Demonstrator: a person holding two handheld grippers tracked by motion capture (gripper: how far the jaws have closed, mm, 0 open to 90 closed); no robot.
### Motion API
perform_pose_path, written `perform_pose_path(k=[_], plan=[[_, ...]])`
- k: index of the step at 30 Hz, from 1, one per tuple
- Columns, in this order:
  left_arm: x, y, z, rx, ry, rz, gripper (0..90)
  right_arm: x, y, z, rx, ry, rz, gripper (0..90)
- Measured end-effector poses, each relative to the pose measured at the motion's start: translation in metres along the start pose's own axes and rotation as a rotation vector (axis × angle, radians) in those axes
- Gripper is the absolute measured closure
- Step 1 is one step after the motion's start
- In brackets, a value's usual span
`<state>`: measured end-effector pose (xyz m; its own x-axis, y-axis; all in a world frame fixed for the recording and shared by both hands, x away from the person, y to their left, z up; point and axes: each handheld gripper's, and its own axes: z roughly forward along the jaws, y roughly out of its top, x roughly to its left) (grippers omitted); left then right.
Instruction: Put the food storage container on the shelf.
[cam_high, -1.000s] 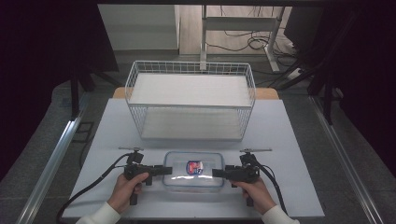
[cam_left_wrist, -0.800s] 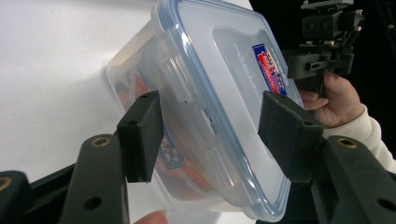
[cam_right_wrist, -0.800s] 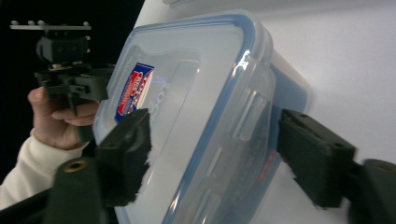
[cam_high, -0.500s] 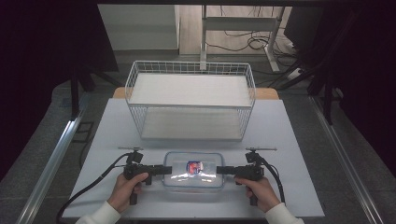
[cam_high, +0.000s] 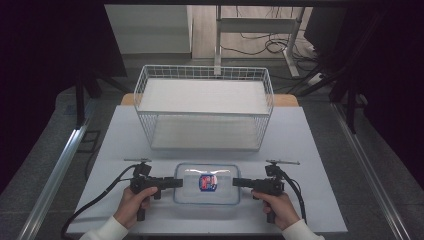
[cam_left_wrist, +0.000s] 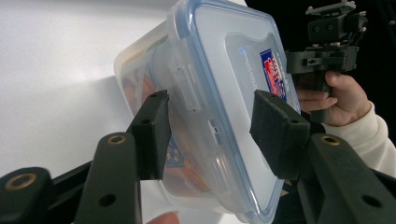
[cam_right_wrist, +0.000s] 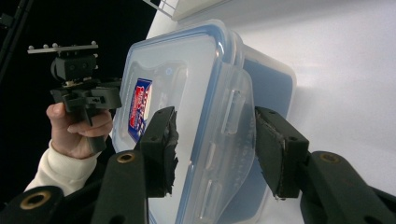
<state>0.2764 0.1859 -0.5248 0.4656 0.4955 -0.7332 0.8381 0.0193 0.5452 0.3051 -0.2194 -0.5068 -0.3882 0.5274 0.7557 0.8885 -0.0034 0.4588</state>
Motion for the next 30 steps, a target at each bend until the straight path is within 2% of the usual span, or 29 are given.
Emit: perform_pose_path(k=[5,13,17,23,29,30], plan=[[-0.003,0.0,-0.002,-0.003,0.011,0.017,49.4,0.002,-0.002,-0.001,-0.017,-0.002,-0.006,51.7],[-0.006,0.002,-0.006,-0.019,0.023,0.024,51.6,0.004,0.001,-0.001,-0.024,0.009,-0.02,53.2],[-0.01,0.008,-0.007,-0.022,0.055,0.056,51.7,0.007,0.005,0.0,-0.023,0.008,-0.024,53.5],[-0.008,0.018,-0.005,-0.035,0.055,0.053,51.8,0.008,0.024,0.0,-0.045,0.001,-0.048,53.5],[0.003,0.05,0.0,-0.08,0.046,0.07,51.8,0.007,0.054,0.003,-0.075,-0.007,-0.076,53.6],[0.003,0.05,0.0,-0.08,0.046,0.07,51.8,0.007,0.061,0.003,-0.091,-0.005,-0.084,53.6]])
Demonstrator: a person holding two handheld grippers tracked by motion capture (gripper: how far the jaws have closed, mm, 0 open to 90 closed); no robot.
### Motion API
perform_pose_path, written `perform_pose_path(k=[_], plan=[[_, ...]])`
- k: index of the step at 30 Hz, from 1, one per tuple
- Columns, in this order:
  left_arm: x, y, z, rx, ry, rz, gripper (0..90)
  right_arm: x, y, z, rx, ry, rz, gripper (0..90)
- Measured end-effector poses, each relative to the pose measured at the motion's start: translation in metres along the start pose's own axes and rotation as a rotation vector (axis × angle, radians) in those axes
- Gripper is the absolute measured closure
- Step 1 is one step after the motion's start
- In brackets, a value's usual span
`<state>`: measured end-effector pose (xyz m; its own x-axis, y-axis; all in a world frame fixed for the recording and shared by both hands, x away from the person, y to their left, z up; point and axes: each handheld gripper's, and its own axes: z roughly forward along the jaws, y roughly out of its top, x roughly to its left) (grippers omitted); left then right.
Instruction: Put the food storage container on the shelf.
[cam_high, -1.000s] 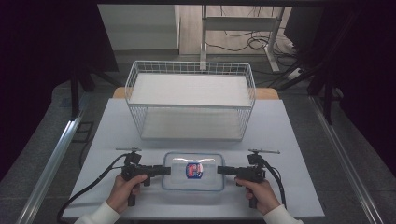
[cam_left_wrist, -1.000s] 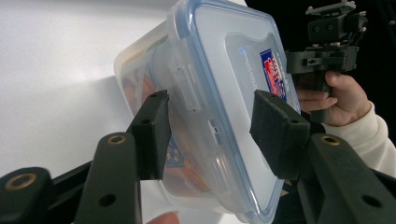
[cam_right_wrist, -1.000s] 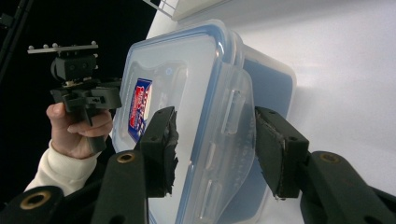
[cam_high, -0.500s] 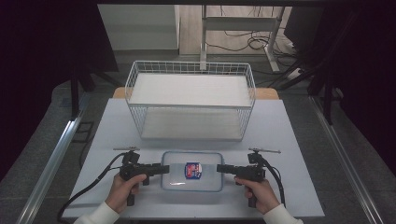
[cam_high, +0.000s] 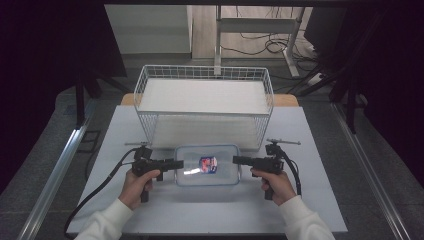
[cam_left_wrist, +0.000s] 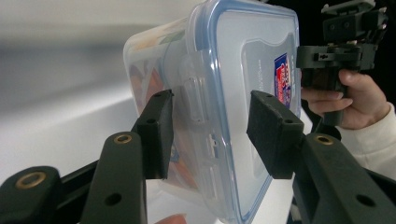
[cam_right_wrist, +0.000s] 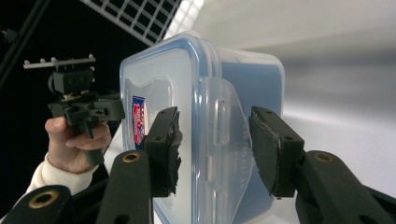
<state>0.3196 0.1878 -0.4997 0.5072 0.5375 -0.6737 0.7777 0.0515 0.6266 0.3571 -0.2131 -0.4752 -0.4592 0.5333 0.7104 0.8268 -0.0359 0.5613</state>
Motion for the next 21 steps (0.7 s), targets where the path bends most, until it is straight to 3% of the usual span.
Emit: perform_pose_path(k=[3,9,13,16,21], plan=[[0.009,0.017,0.002,-0.031,-0.008,0.015,51.8,0.0,0.014,0.004,-0.038,-0.004,-0.021,53.7],[0.021,0.032,0.01,-0.069,-0.008,0.025,51.8,-0.007,0.033,0.013,-0.102,-0.006,-0.046,53.7],[0.025,0.036,0.011,-0.086,-0.003,0.036,51.8,-0.011,0.036,0.017,-0.119,-0.001,-0.047,53.7],[0.028,0.038,0.014,-0.106,0.007,0.02,51.8,-0.02,0.037,0.023,-0.132,0.011,-0.031,53.7],[0.035,0.038,0.02,-0.096,0.01,0.007,51.8,-0.025,0.038,0.027,-0.133,-0.005,-0.019,53.1]])
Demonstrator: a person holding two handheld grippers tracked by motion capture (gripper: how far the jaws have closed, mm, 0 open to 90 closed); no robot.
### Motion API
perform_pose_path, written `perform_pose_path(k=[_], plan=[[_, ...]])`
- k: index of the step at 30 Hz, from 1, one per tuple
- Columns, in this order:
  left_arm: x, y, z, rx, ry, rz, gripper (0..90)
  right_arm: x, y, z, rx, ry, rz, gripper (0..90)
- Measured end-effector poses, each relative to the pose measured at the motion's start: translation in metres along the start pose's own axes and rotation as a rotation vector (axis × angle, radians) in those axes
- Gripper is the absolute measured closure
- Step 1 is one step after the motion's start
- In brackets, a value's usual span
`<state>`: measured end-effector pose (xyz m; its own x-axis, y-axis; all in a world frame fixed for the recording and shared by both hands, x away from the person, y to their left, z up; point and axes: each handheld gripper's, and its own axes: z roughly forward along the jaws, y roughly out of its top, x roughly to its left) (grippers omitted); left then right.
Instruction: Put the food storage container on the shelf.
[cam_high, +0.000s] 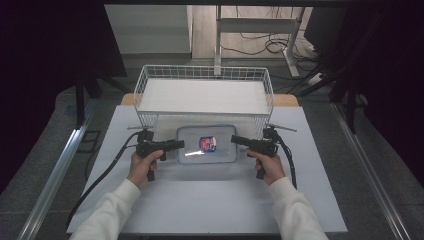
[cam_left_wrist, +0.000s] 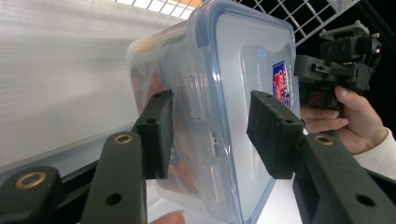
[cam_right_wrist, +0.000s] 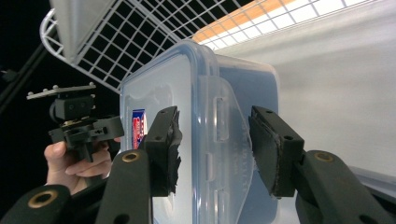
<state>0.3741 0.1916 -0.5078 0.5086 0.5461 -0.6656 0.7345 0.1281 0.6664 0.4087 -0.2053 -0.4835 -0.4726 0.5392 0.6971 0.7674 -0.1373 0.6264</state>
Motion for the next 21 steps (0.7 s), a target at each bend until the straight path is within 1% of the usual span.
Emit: perform_pose_path(k=[1,6,7,8,11,12,13,15,16,17,18,19,20,21], plan=[[0.001,0.0,0.001,-0.002,-0.001,-0.005,51.8,-0.002,0.0,0.001,-0.008,-0.009,-0.001,53.1],[0.006,0.001,0.003,-0.015,0.002,-0.009,51.7,-0.005,-0.001,0.005,-0.016,-0.008,0.016,53.0],[0.006,0.001,0.003,-0.015,0.002,-0.009,51.7,-0.005,-0.001,0.005,-0.016,-0.008,0.016,53.0],[0.008,0.001,0.005,-0.016,0.004,-0.009,51.6,-0.008,-0.001,0.007,-0.021,-0.01,0.01,52.9],[0.01,0.0,0.007,-0.015,0.006,-0.013,51.6,-0.01,-0.002,0.007,-0.008,-0.022,0.014,52.9],[0.011,-0.001,0.009,-0.01,0.01,-0.017,51.6,-0.013,-0.003,0.009,-0.02,-0.022,0.007,52.7],[0.011,-0.001,0.01,-0.011,0.011,-0.019,51.6,-0.013,-0.003,0.009,-0.015,-0.022,0.019,52.7],[0.012,-0.002,0.011,-0.01,0.013,-0.018,51.6,-0.015,-0.004,0.009,-0.022,-0.022,0.013,52.6],[0.013,-0.003,0.012,-0.009,0.014,-0.014,51.5,-0.017,-0.004,0.01,-0.019,-0.023,0.019,52.4],[0.013,-0.003,0.013,-0.018,0.016,-0.016,51.5,-0.02,-0.006,0.01,-0.021,-0.026,0.025,52.1],[0.014,-0.002,0.013,-0.024,0.016,-0.022,51.4,-0.021,-0.007,0.011,-0.029,-0.031,0.012,52.2],[0.014,-0.003,0.014,-0.027,0.015,-0.03,51.4,-0.021,-0.007,0.011,-0.022,-0.025,0.038,52.2],[0.014,-0.003,0.014,-0.027,0.015,-0.03,51.3,-0.022,-0.008,0.012,-0.027,-0.029,0.033,52.2],[0.015,-0.003,0.015,-0.035,0.009,-0.039,51.2,-0.022,-0.008,0.012,-0.031,-0.031,0.031,52.2]])
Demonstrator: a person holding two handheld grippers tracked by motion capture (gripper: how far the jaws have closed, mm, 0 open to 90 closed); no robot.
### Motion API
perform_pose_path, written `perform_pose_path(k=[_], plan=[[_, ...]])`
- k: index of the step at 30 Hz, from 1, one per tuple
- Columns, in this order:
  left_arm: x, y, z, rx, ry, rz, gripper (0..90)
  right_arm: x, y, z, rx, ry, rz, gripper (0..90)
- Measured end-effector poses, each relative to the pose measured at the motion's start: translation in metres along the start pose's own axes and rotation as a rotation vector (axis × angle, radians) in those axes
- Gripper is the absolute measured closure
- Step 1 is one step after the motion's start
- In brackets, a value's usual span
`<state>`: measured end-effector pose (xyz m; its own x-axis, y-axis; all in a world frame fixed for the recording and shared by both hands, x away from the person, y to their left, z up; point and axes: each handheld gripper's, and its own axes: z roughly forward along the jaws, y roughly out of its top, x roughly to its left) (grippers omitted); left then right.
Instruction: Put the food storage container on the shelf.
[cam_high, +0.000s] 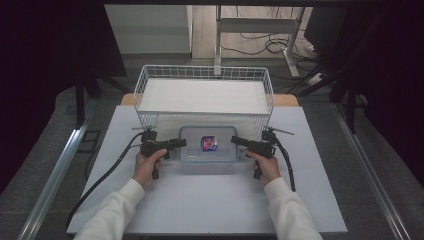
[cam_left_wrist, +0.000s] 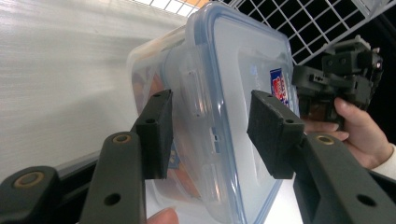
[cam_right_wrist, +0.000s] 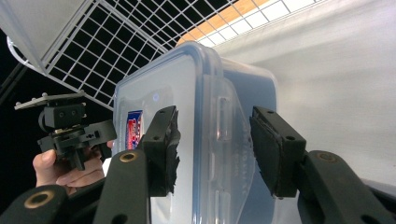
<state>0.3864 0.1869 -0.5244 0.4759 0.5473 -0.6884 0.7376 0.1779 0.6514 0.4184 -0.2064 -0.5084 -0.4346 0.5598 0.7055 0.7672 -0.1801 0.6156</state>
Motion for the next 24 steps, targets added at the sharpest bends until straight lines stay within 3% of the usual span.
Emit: perform_pose_path(k=[7,9,10,11,13,14,16,17,18,19,20,23,24], plan=[[0.003,0.0,0.003,-0.014,-0.001,-0.024,50.6,-0.001,-0.001,0.001,-0.018,-0.02,-0.015,51.7],[0.006,0.001,0.003,-0.029,0.034,0.031,45.4,0.0,-0.002,0.002,-0.028,-0.033,-0.016,44.8],[0.006,0.001,0.003,-0.029,0.034,0.031,42.2,0.0,-0.002,0.002,-0.028,-0.033,-0.016,44.8],[0.002,0.002,0.0,-0.039,0.026,0.002,38.1,0.001,-0.002,0.004,-0.042,-0.043,-0.038,34.3],[0.001,0.003,-0.002,-0.035,0.03,-0.004,35.1,0.003,-0.003,0.003,-0.042,-0.053,-0.037,31.6],[0.0,0.003,-0.005,-0.033,0.028,0.002,27.7,0.01,-0.005,0.001,-0.043,-0.083,-0.054,25.3],[-0.004,0.001,-0.008,-0.031,0.049,0.047,27.7,0.015,-0.006,-0.002,-0.056,-0.101,-0.075,22.6],[-0.004,0.001,-0.008,-0.031,0.049,0.047,27.5,0.015,-0.006,-0.002,-0.056,-0.101,-0.075,22.6],[-0.01,-0.002,-0.013,-0.03,0.05,0.074,26.8,0.023,-0.008,-0.008,-0.061,-0.125,-0.119,19.4],[-0.01,-0.002,-0.013,-0.03,0.05,0.074,26.2,0.023,-0.008,-0.008,-0.061,-0.125,-0.119,19.4],[-0.013,-0.003,-0.02,-0.031,0.052,0.083,25.0,0.03,-0.011,-0.015,-0.07,-0.138,-0.152,19.5],[-0.017,-0.005,-0.029,-0.043,0.068,0.103,23.6,0.034,-0.014,-0.025,-0.073,-0.146,-0.163,19.4],[-0.022,-0.011,-0.038,-0.036,0.09,0.14,23.0,0.037,-0.019,-0.035,-0.075,-0.161,-0.193,19.4]])
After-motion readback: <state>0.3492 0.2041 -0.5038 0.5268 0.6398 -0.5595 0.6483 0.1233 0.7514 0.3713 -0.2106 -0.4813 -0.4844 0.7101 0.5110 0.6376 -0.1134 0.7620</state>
